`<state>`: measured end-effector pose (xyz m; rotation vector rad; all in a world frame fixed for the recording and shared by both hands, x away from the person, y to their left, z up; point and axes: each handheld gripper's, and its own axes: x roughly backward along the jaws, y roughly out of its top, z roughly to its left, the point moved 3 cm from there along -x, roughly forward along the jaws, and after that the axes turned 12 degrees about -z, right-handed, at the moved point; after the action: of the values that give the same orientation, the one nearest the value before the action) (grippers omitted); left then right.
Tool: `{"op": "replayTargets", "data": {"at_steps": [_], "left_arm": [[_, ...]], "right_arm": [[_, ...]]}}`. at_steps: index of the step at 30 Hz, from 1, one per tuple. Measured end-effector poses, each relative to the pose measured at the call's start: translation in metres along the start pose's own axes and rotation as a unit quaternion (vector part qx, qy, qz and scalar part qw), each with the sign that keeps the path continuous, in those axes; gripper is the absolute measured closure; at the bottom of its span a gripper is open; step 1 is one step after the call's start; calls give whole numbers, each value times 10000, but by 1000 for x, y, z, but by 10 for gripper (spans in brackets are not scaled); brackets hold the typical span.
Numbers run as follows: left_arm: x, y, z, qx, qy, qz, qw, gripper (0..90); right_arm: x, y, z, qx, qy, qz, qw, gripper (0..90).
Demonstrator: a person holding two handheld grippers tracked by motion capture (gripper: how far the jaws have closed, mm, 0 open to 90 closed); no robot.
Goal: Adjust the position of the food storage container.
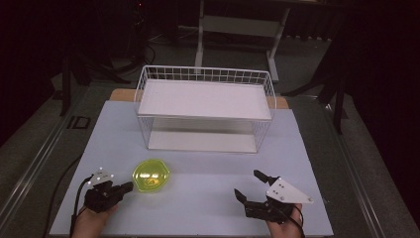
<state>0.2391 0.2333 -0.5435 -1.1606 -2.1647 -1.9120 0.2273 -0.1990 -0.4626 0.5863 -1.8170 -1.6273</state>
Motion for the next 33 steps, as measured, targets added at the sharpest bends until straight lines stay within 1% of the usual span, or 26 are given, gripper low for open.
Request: {"op": "replayTargets", "data": {"at_steps": [1, 2, 3, 4, 6, 7, 8, 9, 10, 11, 12, 13, 14, 15, 16, 19, 20, 24, 26, 28, 30, 31, 33], "left_arm": [[-3, 0, -1, 4, -3, -26, 10000, 899], [-9, 2, -4, 17, -19, -1, 10000, 900], [-9, 2, -4, 17, -19, -1, 10000, 900], [-16, 4, -5, -33, 8, -1, 10000, 899], [-23, 7, -6, 3, -18, -7, 10000, 899], [-23, 7, -6, 3, -18, -7, 10000, 899], [-28, 9, -6, -48, 22, -4, 10000, 899], [-34, 13, -8, -61, -2, -2, 10000, 899], [-34, 13, -8, -61, -2, -2, 10000, 899], [-37, 16, -9, -57, -4, -16, 10000, 899], [-40, 18, -10, -114, 0, -31, 9999, 899], [-43, 21, -12, -139, -22, -57, 9999, 899], [-48, 24, -15, -93, -100, -98, 9999, 899], [-48, 24, -15, -93, -100, -98, 9999, 899], [-53, 25, -19, -181, -128, -82, 9997, 899], [-60, 25, -23, -181, -188, -58, 9996, 899], [-63, 25, -24, -154, -215, -21, 9996, 899], [-68, 26, -23, -89, -190, -52, 9998, 899], [-68, 26, -22, -124, -154, -50, 9998, 899], [-68, 27, -19, -74, -48, -57, 9999, 899], [-67, 26, -17, -45, -11, -45, 10000, 900], [-68, 26, -17, -1, -40, -38, 10000, 900], [-69, 25, -20, 9, -100, -60, 9999, 900]], "right_arm": [[0, 0, 0, -2, 3, -2, 10000, 171], [0, 0, 0, -8, 1, -7, 10000, 171], [0, 0, 0, -8, 1, -7, 10000, 171], [0, 0, 0, -7, 3, -3, 10000, 171], [0, 0, 0, -15, 11, -4, 10000, 171], [0, 0, 0, -15, 11, -4, 10000, 171], [0, 0, 0, -21, 8, -5, 10000, 171], [0, 0, 0, -16, 4, 0, 10000, 171], [0, 0, 0, -19, 7, -3, 10000, 171], [0, 0, 0, -19, 7, -3, 10000, 171], [0, 0, 0, -22, 8, -3, 10000, 171], [1, 0, -1, -23, 11, 5, 10000, 171], [1, -1, -1, -26, 14, 0, 10000, 171], [1, -1, -1, -32, 11, 2, 10000, 171], [1, -1, -1, -40, 12, 15, 10000, 171], [0, -2, -1, -36, 33, 29, 10000, 171], [0, -2, -1, -28, 40, 36, 10000, 171], [0, -2, -1, -26, 56, 29, 10000, 171], [1, -2, -1, -30, 55, 22, 10000, 171], [1, -2, -2, -68, 41, 34, 10000, 171], [1, -2, -2, -77, 43, 36, 10000, 172], [1, -2, -2, -82, 45, 34, 10000, 172], [0, -2, -2, -76, 57, 33, 9999, 171]]}}
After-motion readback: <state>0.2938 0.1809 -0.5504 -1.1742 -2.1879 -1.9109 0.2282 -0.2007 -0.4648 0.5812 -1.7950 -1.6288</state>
